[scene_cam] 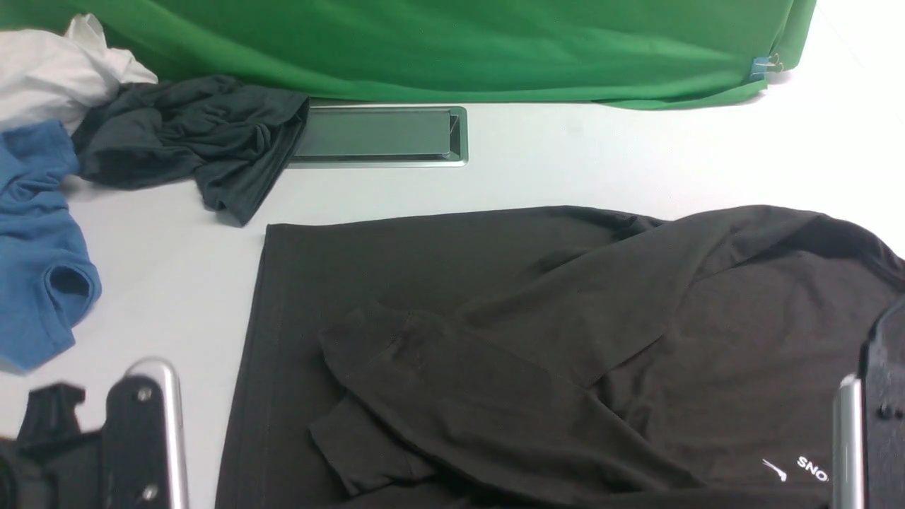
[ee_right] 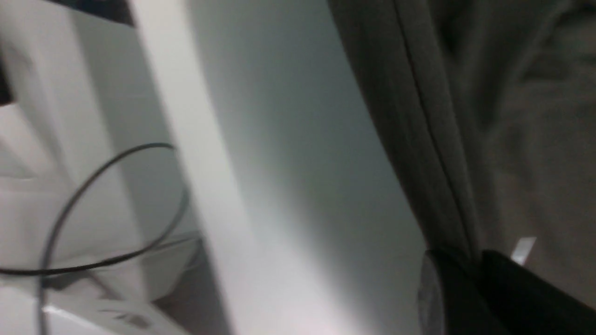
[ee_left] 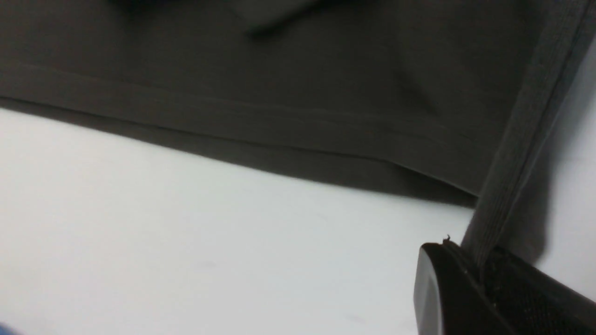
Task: Fold a long-sleeved shirt on a white desktop.
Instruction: 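Fold the black garment in half by bringing its near edge over to the far edge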
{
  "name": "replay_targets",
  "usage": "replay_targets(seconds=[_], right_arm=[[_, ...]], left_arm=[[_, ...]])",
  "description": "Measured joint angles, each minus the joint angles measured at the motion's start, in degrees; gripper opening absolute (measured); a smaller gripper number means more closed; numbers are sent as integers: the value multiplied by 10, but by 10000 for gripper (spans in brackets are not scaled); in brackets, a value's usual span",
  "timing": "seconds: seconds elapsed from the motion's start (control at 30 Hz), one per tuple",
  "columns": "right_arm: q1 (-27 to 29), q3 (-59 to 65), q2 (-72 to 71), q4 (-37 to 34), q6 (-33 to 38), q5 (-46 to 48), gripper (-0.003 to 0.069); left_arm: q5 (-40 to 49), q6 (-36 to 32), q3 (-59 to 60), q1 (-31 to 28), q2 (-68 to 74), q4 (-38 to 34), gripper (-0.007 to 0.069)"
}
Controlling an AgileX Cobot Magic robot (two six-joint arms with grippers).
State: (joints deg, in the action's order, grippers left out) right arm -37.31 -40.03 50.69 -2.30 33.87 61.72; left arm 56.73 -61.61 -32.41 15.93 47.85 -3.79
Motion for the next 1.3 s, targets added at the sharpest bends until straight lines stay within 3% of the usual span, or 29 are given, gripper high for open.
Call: replay_targets(seconds=[0.3,0.47,0.67,0.9,1.1,1.23,1.3], right_arm=[[8,-146,139,116,14,-9,48],[62,-226,230,116,57,-10,48],[157,-354,359,72,140,-32,48],[184,-489,521,60,190,-50,48],[194,-562,638,61,180,-89,50],[208,-572,688,61,86,-141,152],[214,-572,695,64,25,-162,274]], left_arm=[[-92,4,-126,0,143,74,44],[-111,3,-191,-11,227,92,44],[-169,-22,-272,-67,339,85,44],[-234,-58,-343,-88,456,95,43],[-344,-54,-370,-102,550,109,45],[-429,5,-370,-112,607,110,82],[-440,37,-371,-116,624,107,118]])
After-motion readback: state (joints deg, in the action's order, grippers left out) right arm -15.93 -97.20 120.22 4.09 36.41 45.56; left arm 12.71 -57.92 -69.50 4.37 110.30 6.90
